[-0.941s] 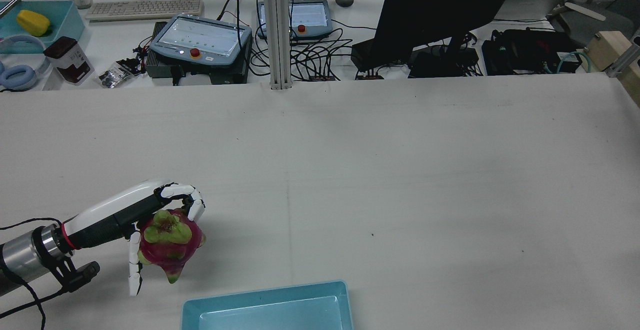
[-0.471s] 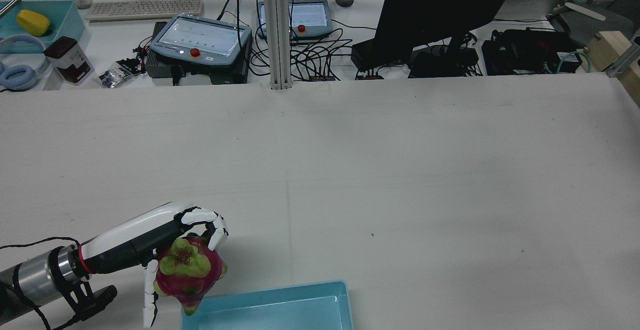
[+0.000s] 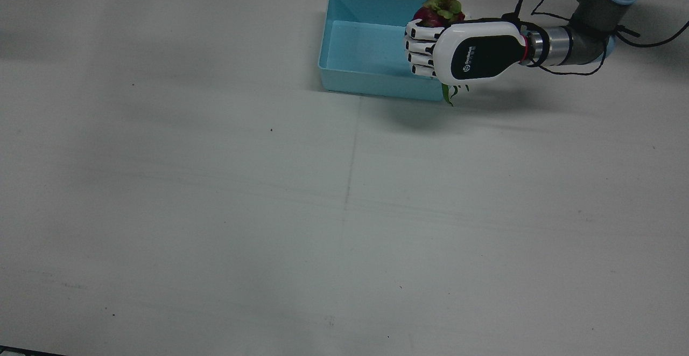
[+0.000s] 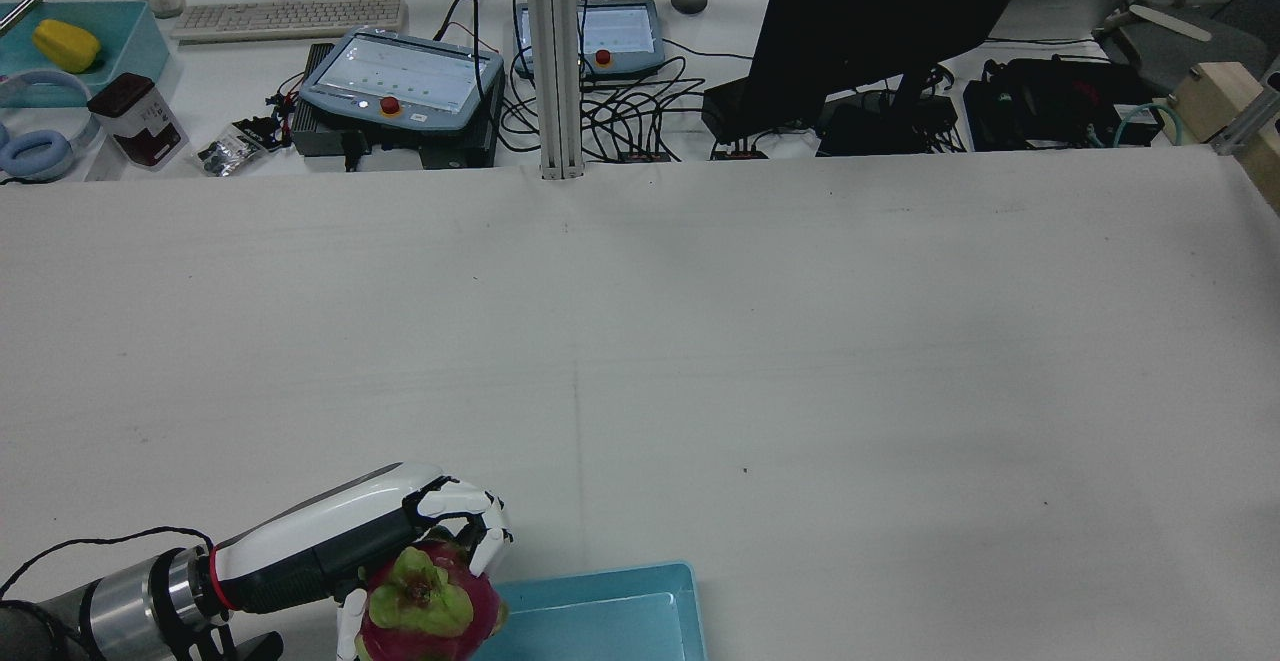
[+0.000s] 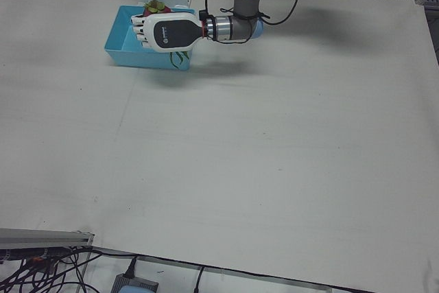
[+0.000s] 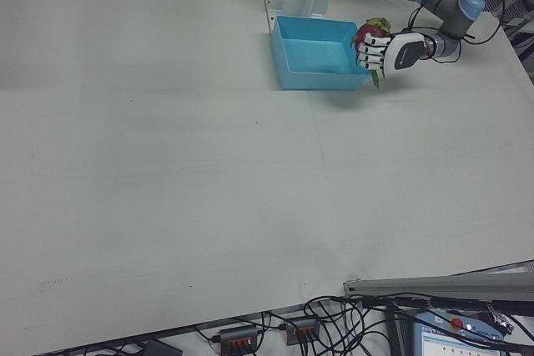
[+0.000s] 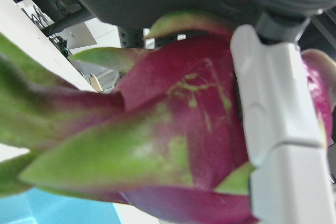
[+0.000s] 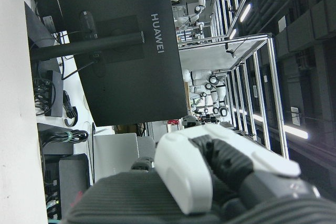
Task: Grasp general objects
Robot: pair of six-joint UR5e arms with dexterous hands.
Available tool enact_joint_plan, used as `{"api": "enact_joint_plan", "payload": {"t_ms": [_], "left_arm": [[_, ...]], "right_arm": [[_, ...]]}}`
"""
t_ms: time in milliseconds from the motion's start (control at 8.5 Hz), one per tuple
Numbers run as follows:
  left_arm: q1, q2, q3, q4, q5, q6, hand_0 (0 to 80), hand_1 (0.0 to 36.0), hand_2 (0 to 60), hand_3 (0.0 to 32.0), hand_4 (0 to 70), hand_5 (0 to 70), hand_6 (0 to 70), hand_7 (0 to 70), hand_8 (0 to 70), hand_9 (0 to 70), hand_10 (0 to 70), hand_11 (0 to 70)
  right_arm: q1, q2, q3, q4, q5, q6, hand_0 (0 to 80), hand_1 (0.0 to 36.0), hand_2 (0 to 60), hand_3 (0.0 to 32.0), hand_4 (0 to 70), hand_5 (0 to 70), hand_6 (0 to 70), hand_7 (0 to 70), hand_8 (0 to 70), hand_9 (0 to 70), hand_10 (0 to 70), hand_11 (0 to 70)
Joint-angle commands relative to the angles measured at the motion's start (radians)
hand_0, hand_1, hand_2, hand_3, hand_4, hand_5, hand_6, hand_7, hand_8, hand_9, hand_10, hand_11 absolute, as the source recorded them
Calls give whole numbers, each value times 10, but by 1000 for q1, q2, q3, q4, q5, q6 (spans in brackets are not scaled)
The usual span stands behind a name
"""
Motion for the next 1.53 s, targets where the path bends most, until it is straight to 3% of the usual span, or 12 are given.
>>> {"api": "enact_joint_plan", "payload": {"t_ms": [0,353,588,706,824,941,1059,1176,1412], "left_arm": [[69,-73,-2,40,-4,33,622,303,600,0,524,700,700,700,601,700,548,700],[138,-73,5,38,-62,67,625,303,600,0,517,700,700,700,591,700,537,700],[143,-72,8,9,-62,67,623,291,600,0,507,700,700,700,580,700,520,700],[146,-72,8,6,-62,67,606,238,413,0,433,700,700,700,493,674,410,588],[146,-72,8,1,-62,67,582,202,71,0,134,700,251,320,133,198,150,239],[148,-72,6,0,-62,67,579,205,17,0,176,259,129,147,27,35,74,130],[149,-73,6,0,-64,67,554,184,0,0,167,39,92,130,8,12,43,84],[148,-73,2,0,-64,67,537,169,0,0,154,20,85,137,7,13,49,90],[192,-73,3,0,-105,99,537,173,0,0,0,700,89,206,7,27,61,110]], "right_arm": [[-2,0,0,0,0,0,0,0,0,0,0,0,0,0,0,0,0,0],[0,0,2,0,0,2,0,0,0,0,0,0,0,0,0,0,0,0],[0,0,0,0,0,0,0,0,0,0,0,0,0,0,0,0,0,0],[0,0,0,0,0,0,0,0,0,0,0,0,0,0,0,0,0,0],[0,0,0,0,0,0,0,0,0,0,0,0,0,0,0,0,0,0],[0,0,0,0,0,0,0,0,0,0,0,0,0,0,0,0,0,0],[0,0,0,0,0,2,0,0,0,0,0,0,0,0,0,0,0,0],[0,0,0,0,0,0,0,0,0,0,0,0,0,0,0,0,0,0],[0,0,0,1,0,0,0,0,0,0,0,0,0,0,0,0,0,0]]}}
